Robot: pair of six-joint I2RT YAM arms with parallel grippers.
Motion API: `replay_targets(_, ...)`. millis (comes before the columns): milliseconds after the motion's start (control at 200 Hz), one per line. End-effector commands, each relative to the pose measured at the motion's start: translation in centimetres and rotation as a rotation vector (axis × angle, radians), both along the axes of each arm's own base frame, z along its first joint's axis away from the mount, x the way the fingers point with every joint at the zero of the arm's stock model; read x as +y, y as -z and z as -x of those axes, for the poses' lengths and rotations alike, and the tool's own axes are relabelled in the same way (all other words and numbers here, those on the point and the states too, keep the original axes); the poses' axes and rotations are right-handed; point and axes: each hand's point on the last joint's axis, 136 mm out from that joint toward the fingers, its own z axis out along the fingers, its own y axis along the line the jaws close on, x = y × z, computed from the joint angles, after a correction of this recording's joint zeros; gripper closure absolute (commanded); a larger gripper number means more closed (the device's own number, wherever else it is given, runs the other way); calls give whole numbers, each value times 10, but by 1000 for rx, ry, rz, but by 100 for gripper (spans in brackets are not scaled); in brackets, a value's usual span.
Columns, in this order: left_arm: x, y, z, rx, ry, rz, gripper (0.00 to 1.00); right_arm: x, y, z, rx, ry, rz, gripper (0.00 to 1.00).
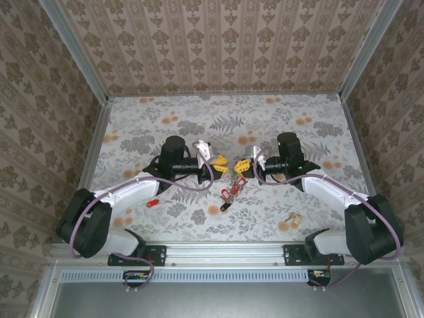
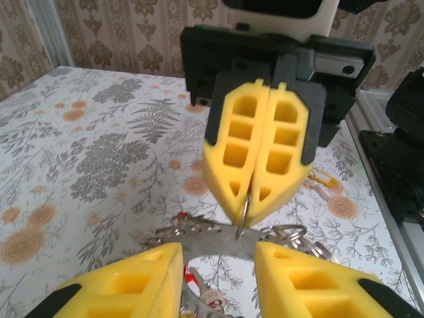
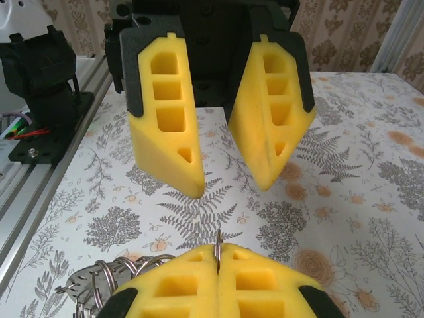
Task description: Put the keys on the keyring
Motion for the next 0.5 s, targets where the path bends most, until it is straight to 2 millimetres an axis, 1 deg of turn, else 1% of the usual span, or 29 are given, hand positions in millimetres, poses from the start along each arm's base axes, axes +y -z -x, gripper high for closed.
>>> replay_targets(0,-8,-5,3,-60,44,5,67,4,-15,3,-63,-66,-31,100)
replay_targets(220,-13,8,5,-84,47,-28,68,5,-17,3,-68,-69,-35,100)
replay_targets(370,-18,9,3,-111,44,-31,69,5,-18,3,-69,-77,-39,100)
replay_targets(490,-21,7,5,-102,66,-27,70,5,-18,3,-69,-75,-38,100)
